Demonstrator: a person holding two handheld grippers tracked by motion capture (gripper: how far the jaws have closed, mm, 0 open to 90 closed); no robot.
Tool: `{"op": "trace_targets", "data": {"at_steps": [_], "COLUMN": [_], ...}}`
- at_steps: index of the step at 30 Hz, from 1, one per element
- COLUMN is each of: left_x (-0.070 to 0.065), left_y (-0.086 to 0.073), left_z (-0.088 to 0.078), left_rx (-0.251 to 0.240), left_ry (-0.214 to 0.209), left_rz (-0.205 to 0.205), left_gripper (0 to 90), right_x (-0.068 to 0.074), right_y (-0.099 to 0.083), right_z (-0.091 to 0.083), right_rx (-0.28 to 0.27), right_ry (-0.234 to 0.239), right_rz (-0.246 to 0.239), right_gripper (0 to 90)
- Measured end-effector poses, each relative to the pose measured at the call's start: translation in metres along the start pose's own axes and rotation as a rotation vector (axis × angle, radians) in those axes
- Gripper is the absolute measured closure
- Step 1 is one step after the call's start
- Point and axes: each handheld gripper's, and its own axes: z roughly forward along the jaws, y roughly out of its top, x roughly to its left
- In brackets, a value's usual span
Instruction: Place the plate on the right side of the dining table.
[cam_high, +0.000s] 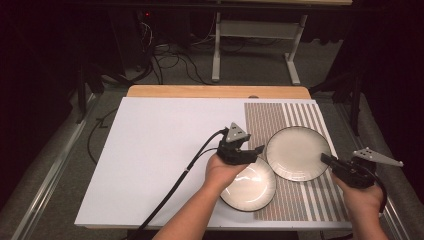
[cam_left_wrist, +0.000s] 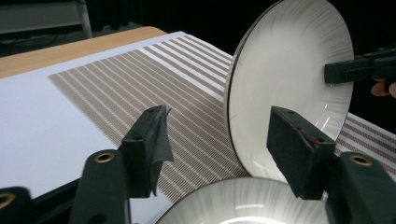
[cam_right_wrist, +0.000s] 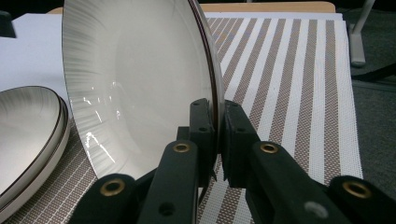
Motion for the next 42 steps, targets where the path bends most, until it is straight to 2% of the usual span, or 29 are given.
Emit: {"op": "trace_targets", "data": {"at_steps": [4, 8, 10, 13, 15, 19, 24, 28, 32, 33, 34, 35, 37, 41, 42], "left_x": [0.008, 0.017, 0.022, 0.028, 0.03, 0.041, 0.05, 0.057, 0.062, 0.062, 0.063, 0.064, 0.065, 0.065, 0.063], "left_y": [-0.004, -0.008, -0.012, -0.019, -0.022, -0.033, -0.049, -0.062, -0.074, -0.074, -0.078, -0.078, -0.077, -0.079, -0.079], "left_z": [-0.02, -0.042, -0.054, -0.073, -0.078, -0.108, -0.139, -0.17, -0.199, -0.199, -0.208, -0.211, -0.214, -0.21, -0.206], "left_rx": [-0.014, -0.049, -0.06, -0.071, -0.071, -0.097, -0.097, -0.092, -0.127, -0.127, -0.16, -0.168, -0.172, -0.174, -0.162], "left_ry": [0.012, 0.021, 0.041, 0.1, 0.106, 0.153, 0.197, 0.238, 0.285, 0.285, 0.296, 0.292, 0.296, 0.276, 0.272], "left_rz": [-0.011, -0.031, -0.028, 0.002, -0.004, -0.007, -0.014, -0.009, -0.027, -0.027, -0.043, -0.057, -0.054, -0.074, -0.068], "left_gripper": [32.5, 29.0, 26.4, 21.8, 18.0, 14.3, 2.9, 1.6, 1.6, 1.6, 1.6, 1.6, 1.6, 2.5, 2.4], "right_x": [0.001, 0.001, 0.001, 0.001, 0.0, 0.001, -0.001, -0.003, -0.004, -0.005, -0.005, -0.004, -0.005, -0.006, -0.007], "right_y": [0.001, 0.001, 0.0, 0.0, 0.0, 0.001, 0.001, 0.001, 0.001, 0.002, 0.002, 0.003, 0.004, 0.004, 0.003], "right_z": [0.0, 0.001, 0.001, 0.001, 0.001, 0.001, 0.003, 0.005, 0.009, 0.009, 0.01, 0.011, 0.012, 0.017, 0.018], "right_rx": [0.001, 0.001, 0.003, 0.005, 0.007, 0.009, 0.014, 0.023, 0.035, 0.038, 0.038, 0.041, 0.046, 0.065, 0.071], "right_ry": [-0.004, -0.005, -0.007, -0.006, -0.007, -0.008, -0.011, -0.011, -0.022, -0.023, -0.024, -0.025, -0.026, -0.034, -0.038], "right_rz": [-0.005, -0.002, 0.0, 0.001, 0.001, 0.002, 0.005, 0.015, 0.024, 0.023, 0.028, 0.032, 0.03, 0.031, 0.034], "right_gripper": [86.4, 86.3, 86.2, 86.2, 86.2, 86.1, 85.7, 85.2, 84.2, 84.1, 84.1, 84.1, 83.8, 82.2, 81.8]}}
